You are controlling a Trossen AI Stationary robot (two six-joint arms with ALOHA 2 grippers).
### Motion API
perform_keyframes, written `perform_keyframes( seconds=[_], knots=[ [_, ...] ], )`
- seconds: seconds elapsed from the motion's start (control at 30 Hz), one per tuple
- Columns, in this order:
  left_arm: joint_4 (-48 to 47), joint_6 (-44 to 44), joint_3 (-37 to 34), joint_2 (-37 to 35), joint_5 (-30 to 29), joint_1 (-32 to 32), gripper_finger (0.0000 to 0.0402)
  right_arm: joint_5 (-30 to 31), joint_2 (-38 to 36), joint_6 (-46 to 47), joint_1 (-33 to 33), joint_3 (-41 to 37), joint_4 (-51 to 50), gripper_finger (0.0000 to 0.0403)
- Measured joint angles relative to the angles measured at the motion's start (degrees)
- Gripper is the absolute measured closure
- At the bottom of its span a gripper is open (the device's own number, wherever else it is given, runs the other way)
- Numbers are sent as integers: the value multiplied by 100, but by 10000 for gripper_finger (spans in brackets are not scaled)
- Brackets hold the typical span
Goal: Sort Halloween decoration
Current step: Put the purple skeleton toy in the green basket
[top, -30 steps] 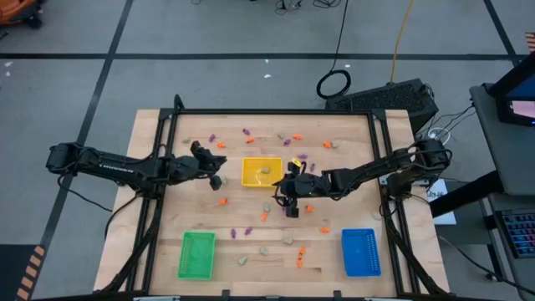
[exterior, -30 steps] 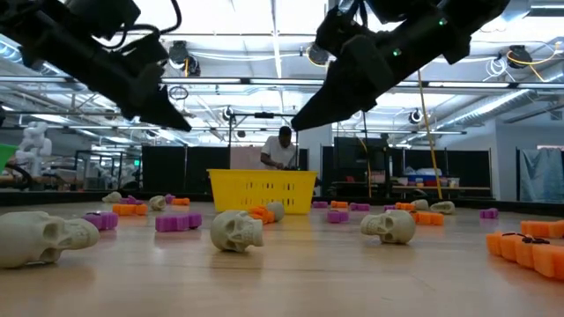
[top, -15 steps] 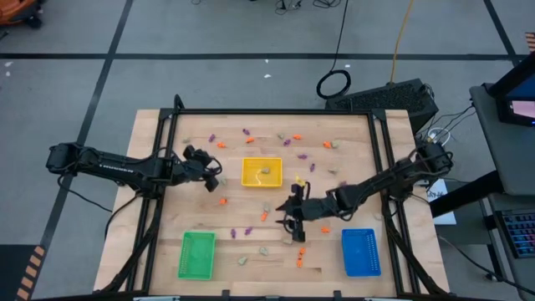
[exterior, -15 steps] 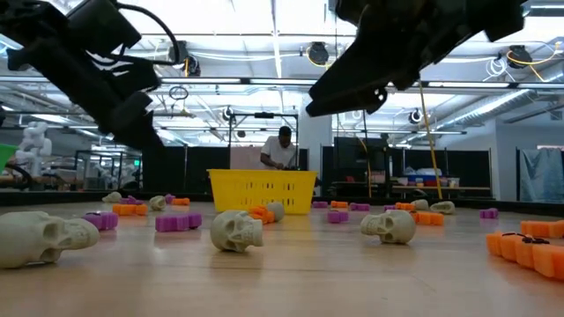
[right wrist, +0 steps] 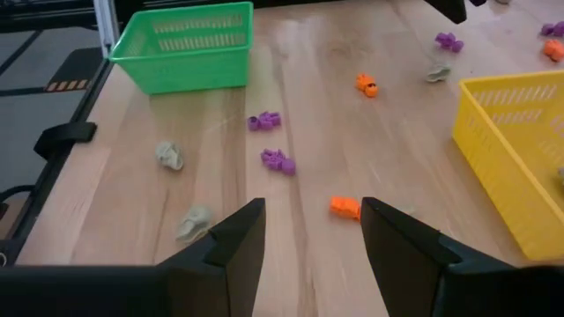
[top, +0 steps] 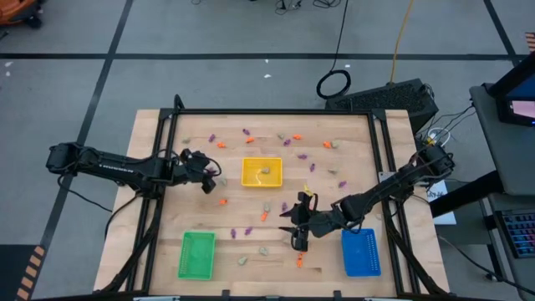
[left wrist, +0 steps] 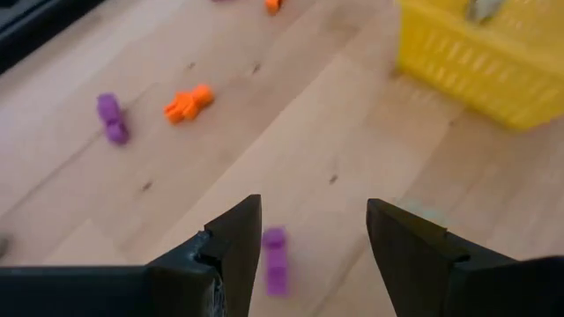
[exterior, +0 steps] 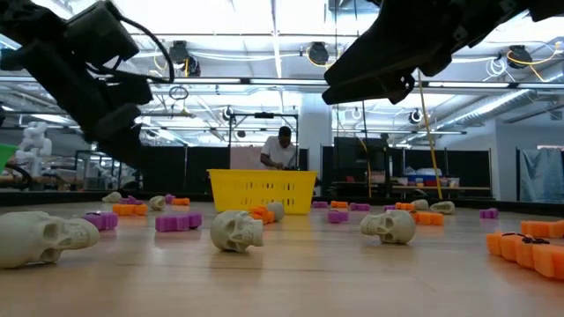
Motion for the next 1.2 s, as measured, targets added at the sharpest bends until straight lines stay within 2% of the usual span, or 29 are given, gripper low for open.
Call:
perform_keyframes(
  seconds=[0.13, 0.3, 0.5, 0.67, 1.2],
  knots=[
    [-416, -87, -1, 0, -283, 0, 196, -1, 0, -84, 25, 0, -8, 229],
    [-500, -78, -89, 0, -663, 0, 196, -4, 0, -130, 23, 0, -24, 229],
    [-282, -87, -497, -2, -604, 0, 196, -13, 2, -141, 23, 0, -91, 229],
    [143, -146, -788, -2, -178, -4, 196, -15, 2, -128, 23, 0, -109, 229],
    [469, 85, -835, -2, 32, 0, 196, -15, 2, -137, 23, 0, -109, 229]
  ],
)
